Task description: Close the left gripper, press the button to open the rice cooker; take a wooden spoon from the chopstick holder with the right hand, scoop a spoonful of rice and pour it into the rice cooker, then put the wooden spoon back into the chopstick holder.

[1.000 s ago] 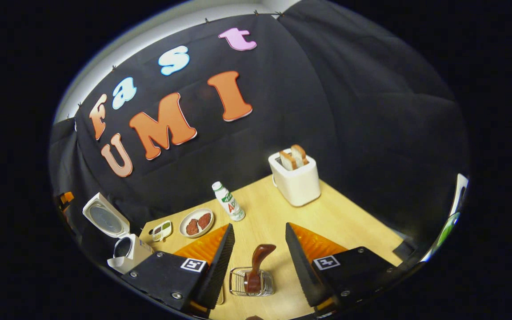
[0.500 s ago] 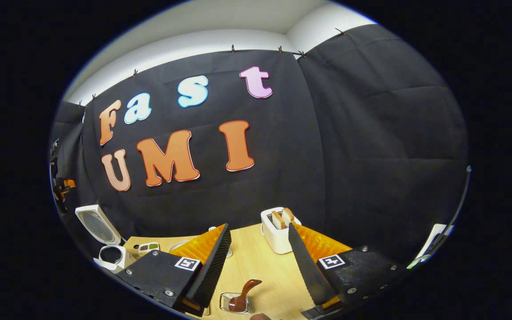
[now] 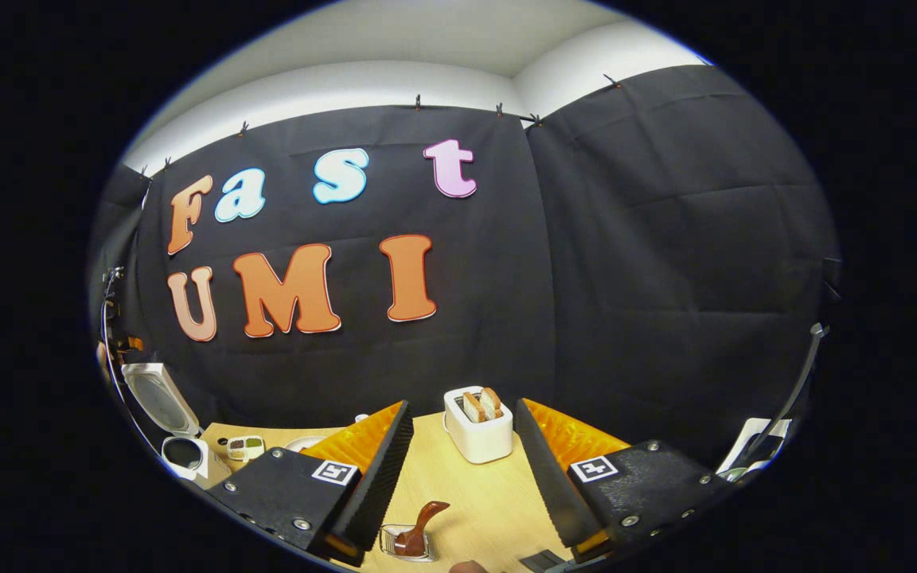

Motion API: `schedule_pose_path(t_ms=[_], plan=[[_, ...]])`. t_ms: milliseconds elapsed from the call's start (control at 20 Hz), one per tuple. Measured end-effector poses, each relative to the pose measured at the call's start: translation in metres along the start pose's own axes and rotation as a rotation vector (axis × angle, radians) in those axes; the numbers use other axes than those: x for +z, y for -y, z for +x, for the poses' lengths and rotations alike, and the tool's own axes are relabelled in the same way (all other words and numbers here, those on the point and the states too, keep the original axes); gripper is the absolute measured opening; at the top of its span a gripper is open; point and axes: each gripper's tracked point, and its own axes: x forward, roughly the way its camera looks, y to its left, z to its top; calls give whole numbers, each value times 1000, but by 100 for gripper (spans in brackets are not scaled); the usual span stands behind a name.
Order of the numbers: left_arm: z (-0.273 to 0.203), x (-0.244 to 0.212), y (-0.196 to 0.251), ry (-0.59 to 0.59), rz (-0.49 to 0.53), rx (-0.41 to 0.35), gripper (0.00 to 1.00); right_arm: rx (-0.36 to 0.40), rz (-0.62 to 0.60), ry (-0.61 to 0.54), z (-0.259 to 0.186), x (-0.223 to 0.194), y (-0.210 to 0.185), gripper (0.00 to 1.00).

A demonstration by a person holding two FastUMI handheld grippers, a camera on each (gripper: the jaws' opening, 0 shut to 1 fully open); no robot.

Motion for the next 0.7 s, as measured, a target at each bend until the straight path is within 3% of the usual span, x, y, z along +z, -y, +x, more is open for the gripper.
schedule_pose_path(t_ms=[300,700], plan=[[14,-33,1,-128,23,-2,100,25,-29,8,7,6,-8,82],[-46,-77,9,-299,6,-14,100,120,-15,-29,28,-12,-26,82]])
